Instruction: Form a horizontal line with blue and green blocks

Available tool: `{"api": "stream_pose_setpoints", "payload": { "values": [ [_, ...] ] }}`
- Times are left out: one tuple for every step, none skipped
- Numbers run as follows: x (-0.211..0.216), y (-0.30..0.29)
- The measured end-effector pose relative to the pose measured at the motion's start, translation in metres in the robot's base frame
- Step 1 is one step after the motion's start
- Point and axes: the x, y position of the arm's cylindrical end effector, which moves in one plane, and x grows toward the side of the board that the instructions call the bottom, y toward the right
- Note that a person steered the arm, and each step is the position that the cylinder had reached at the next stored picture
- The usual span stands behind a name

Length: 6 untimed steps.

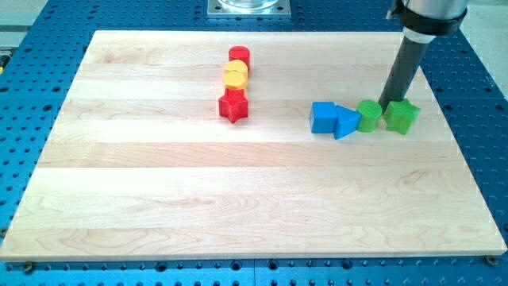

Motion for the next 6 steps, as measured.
{"api": "stream_pose_setpoints", "payload": {
  "values": [
    [0.000, 0.004],
    [0.000, 0.019],
    [0.000, 0.058],
    [0.018, 0.105],
    [0.064, 0.126],
    [0.124, 0.117]
  ]
}}
